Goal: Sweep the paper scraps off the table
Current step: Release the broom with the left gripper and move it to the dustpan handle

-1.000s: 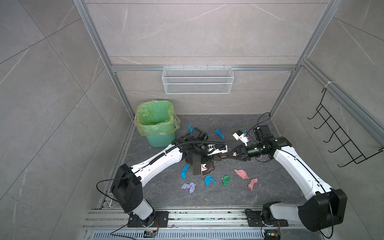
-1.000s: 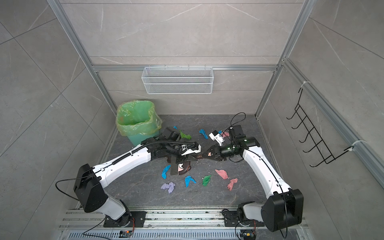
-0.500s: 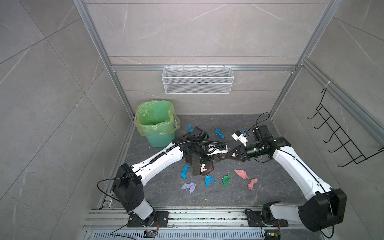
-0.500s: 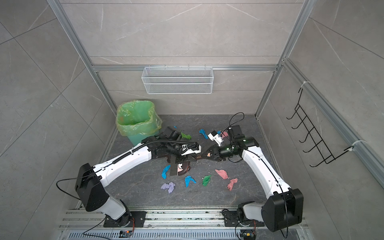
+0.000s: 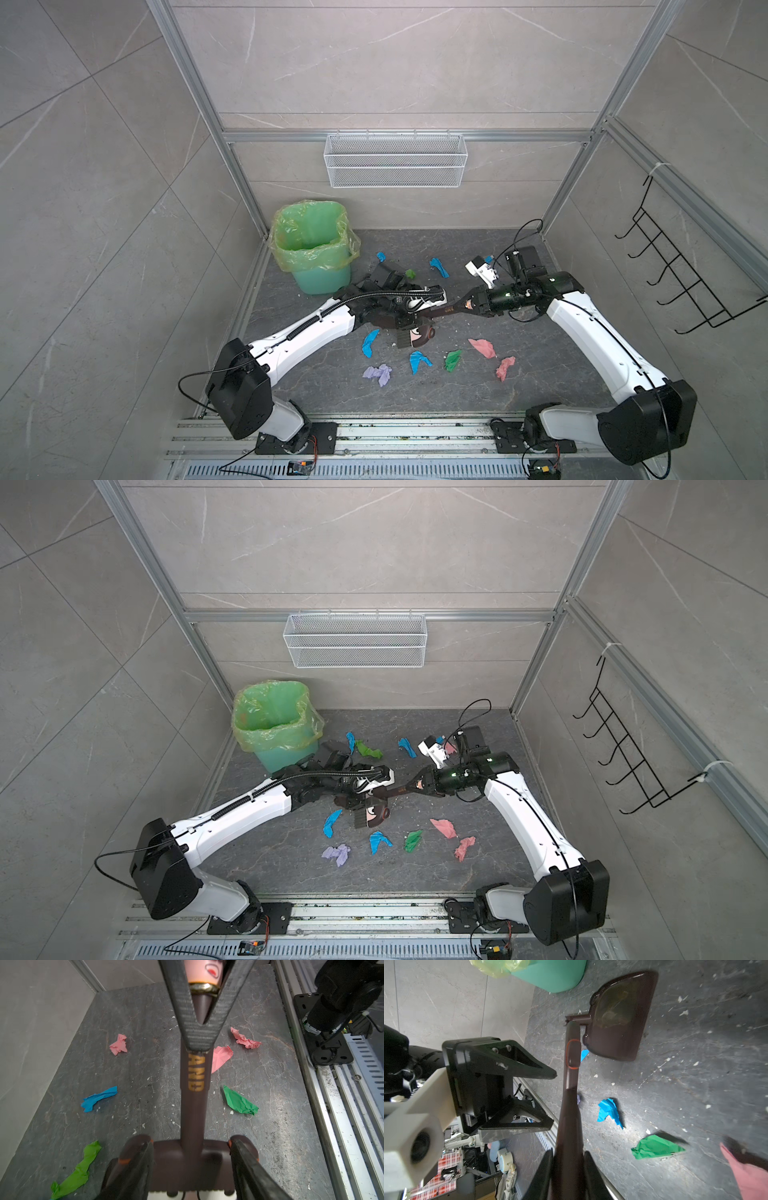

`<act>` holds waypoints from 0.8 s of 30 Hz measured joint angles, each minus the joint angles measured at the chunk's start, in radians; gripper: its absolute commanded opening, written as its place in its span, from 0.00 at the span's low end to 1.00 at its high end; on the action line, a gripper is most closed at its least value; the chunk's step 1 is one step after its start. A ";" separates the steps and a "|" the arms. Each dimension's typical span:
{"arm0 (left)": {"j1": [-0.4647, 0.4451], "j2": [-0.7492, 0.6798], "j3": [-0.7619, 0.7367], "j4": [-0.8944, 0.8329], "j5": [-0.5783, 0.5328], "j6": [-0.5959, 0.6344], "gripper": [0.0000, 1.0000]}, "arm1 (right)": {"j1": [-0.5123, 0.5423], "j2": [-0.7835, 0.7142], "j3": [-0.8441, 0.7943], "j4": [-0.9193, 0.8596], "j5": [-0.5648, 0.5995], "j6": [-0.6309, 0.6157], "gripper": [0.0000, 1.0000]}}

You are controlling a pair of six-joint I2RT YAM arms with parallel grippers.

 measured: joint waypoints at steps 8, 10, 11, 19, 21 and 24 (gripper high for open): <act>0.099 -0.084 -0.099 0.013 -0.098 -0.057 0.62 | 0.000 -0.003 0.049 0.003 0.124 -0.004 0.00; 0.138 -0.093 -0.113 -0.004 -0.127 -0.077 0.61 | -0.001 -0.003 0.069 0.003 0.155 -0.008 0.00; 0.158 -0.093 -0.114 -0.014 -0.138 -0.086 0.61 | -0.001 -0.003 0.078 0.004 0.166 -0.010 0.00; 0.324 -0.088 -0.166 -0.057 -0.238 -0.146 0.55 | -0.011 -0.006 0.098 0.014 0.240 -0.027 0.00; 0.343 -0.078 -0.196 -0.055 -0.248 -0.148 0.54 | -0.014 -0.010 0.098 0.016 0.248 -0.027 0.00; 0.369 -0.052 -0.233 -0.058 -0.258 -0.147 0.54 | -0.016 -0.023 0.098 0.016 0.261 -0.030 0.00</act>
